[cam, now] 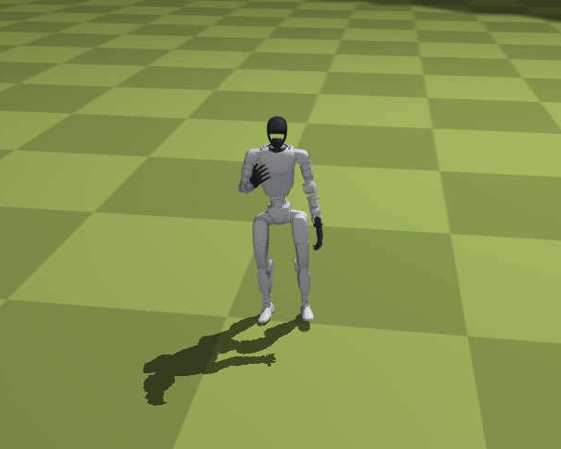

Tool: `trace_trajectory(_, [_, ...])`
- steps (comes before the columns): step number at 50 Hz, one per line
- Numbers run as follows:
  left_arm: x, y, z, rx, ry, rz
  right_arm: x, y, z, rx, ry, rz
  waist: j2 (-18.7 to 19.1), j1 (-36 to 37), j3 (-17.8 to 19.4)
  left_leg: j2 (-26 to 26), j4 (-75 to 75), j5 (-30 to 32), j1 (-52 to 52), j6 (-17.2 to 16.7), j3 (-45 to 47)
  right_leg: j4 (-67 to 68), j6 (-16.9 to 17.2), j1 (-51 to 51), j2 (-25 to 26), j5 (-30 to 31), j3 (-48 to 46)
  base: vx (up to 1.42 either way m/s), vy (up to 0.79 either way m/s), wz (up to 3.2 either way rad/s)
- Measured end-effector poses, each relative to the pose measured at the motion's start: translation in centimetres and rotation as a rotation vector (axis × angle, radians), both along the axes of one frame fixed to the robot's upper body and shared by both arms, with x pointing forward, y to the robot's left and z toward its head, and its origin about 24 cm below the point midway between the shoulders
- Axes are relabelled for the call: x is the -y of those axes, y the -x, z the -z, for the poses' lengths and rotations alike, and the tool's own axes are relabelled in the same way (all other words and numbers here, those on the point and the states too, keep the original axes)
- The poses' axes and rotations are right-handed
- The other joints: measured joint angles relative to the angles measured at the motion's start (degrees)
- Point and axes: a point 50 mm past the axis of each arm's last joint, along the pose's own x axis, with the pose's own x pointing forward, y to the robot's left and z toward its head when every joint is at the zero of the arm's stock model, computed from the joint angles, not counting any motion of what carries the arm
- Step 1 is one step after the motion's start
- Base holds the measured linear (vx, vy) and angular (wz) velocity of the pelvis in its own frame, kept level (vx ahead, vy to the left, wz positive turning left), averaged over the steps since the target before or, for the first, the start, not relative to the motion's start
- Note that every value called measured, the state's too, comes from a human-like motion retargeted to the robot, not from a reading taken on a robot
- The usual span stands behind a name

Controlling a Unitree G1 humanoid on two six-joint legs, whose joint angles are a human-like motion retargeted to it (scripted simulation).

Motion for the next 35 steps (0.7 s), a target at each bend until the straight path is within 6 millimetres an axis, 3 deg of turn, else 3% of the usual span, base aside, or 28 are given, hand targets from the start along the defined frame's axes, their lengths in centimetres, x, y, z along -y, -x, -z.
trace_trajectory(14, [1.3,-0.1,-0.2,0.055,0.002,0.193,0.1,0.3,-0.2,0.029,-0.024,0.023,-0.6,-0.8,-2.5,0.2,-1.9,-2.9,2.9,-0.4,4.1,0.2,0.7,-0.4,0.5,0.0,3.4,0.06,0.09,-0.24])
trace_trajectory(27, [0.5,3.1,1.2,-0.086,-0.028,0.240,-0.2,0.5,-0.2,0.021,-0.059,-0.014,-0.6,-1.5,-3.7,-0.4,-0.9,-4.6,3.8,-0.1,6.2,0.9,0.3,-0.4,-0.2,-0.5,5.7,0.06,0.08,-0.16])
trace_trajectory(35, [0.4,3.8,1.4,-0.096,-0.024,0.220,-0.2,0.6,-0.2,0.016,-0.061,-0.019,-0.6,-0.9,-3.8,-0.9,-0.2,-5.4,4.0,0.1,6.9,1.2,0.1,-0.3,-0.9,-0.9,6.4,0.06,0.07,-0.09])
